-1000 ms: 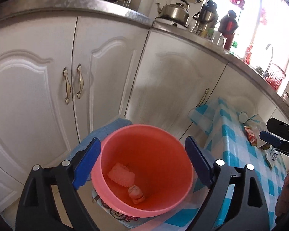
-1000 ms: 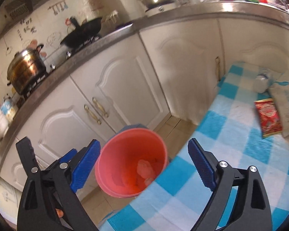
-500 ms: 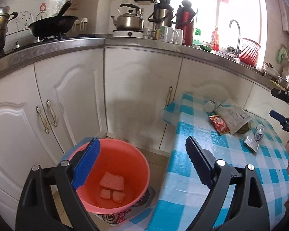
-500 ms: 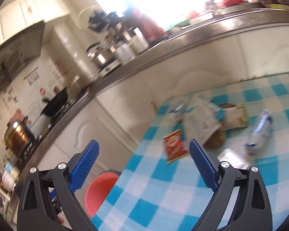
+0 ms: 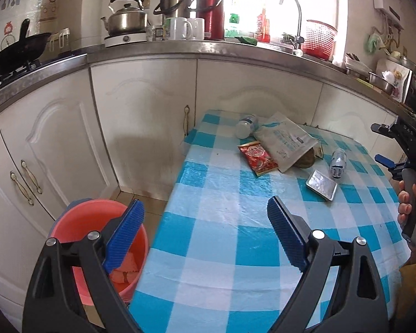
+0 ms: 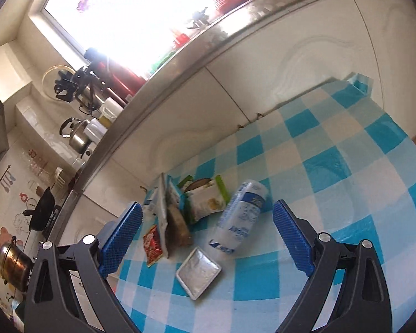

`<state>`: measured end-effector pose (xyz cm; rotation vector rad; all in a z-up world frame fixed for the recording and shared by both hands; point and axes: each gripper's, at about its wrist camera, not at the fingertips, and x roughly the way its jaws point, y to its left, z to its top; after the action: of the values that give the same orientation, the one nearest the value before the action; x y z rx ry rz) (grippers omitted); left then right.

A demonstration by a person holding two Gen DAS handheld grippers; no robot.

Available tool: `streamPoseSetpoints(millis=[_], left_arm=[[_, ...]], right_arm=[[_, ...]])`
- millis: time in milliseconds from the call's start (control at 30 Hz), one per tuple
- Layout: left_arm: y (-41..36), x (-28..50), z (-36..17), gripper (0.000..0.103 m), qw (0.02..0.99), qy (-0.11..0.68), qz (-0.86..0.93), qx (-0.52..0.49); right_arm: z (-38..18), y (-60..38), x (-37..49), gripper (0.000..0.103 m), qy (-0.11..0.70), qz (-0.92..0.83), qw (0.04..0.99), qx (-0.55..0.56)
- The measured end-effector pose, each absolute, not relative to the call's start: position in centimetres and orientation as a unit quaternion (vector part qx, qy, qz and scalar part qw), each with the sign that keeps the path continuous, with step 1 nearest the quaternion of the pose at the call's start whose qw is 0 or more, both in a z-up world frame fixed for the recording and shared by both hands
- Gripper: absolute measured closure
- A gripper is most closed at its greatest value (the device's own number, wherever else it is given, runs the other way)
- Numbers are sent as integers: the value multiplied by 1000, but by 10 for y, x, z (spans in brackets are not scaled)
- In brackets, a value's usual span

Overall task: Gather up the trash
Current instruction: 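Move both tools back over the table toward the red packet and bottle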

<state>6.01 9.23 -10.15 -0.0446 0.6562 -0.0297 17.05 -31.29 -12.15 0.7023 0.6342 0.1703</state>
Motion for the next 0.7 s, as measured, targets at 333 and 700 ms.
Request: streamPoseSetpoints(millis=[333, 700], left_arm=[[49, 91, -112, 12, 933, 357, -33, -4], [30, 161, -114, 12, 925, 374, -47, -48]], right_arm=[[-164, -309, 199, 10, 386, 65, 866, 312], [-169, -285, 214, 28, 402, 55, 876, 262]])
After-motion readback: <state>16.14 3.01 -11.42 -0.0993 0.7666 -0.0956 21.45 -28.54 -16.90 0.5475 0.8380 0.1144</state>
